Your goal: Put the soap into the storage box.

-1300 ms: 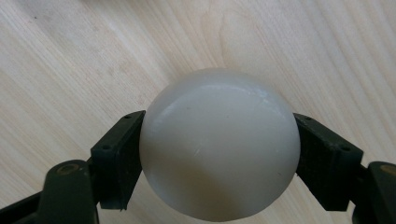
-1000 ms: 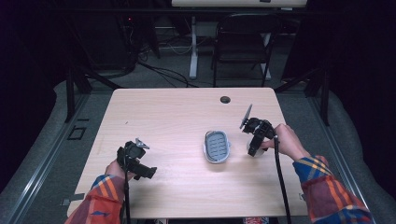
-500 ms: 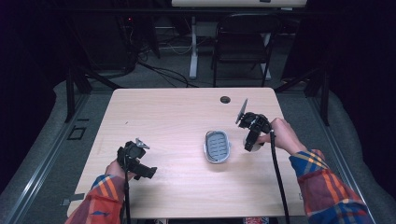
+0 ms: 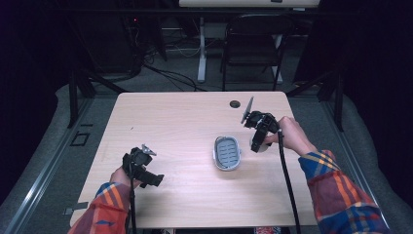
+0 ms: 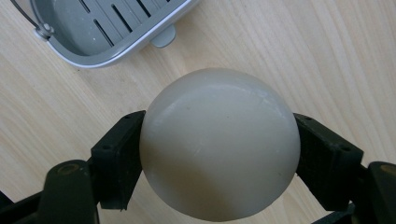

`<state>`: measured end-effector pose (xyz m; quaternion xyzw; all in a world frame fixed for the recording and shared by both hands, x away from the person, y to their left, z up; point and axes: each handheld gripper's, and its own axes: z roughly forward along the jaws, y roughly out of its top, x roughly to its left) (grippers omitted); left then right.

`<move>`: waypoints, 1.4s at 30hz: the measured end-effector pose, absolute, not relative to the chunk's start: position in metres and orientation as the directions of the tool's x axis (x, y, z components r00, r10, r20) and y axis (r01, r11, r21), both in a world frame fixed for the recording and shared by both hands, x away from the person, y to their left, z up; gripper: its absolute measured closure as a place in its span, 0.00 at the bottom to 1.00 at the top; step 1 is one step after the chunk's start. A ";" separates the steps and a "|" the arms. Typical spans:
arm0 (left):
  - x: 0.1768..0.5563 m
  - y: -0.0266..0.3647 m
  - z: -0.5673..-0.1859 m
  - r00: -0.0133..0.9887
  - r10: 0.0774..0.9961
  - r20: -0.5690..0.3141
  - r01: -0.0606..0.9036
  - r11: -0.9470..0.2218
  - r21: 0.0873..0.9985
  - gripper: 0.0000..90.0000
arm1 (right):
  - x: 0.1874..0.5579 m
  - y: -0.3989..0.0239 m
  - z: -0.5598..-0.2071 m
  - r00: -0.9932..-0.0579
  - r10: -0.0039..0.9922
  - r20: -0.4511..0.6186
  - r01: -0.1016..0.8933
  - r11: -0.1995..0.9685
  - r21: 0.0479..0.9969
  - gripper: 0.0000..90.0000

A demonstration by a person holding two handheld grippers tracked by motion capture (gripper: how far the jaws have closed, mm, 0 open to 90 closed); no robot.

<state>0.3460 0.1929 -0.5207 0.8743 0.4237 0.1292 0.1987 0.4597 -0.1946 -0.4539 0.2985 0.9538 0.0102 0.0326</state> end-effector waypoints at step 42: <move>0.346 0.194 -0.521 0.608 0.792 0.051 0.693 -0.561 0.454 0.00 | 0.465 -0.118 -0.448 -0.889 0.457 -0.031 0.456 0.889 0.050 0.26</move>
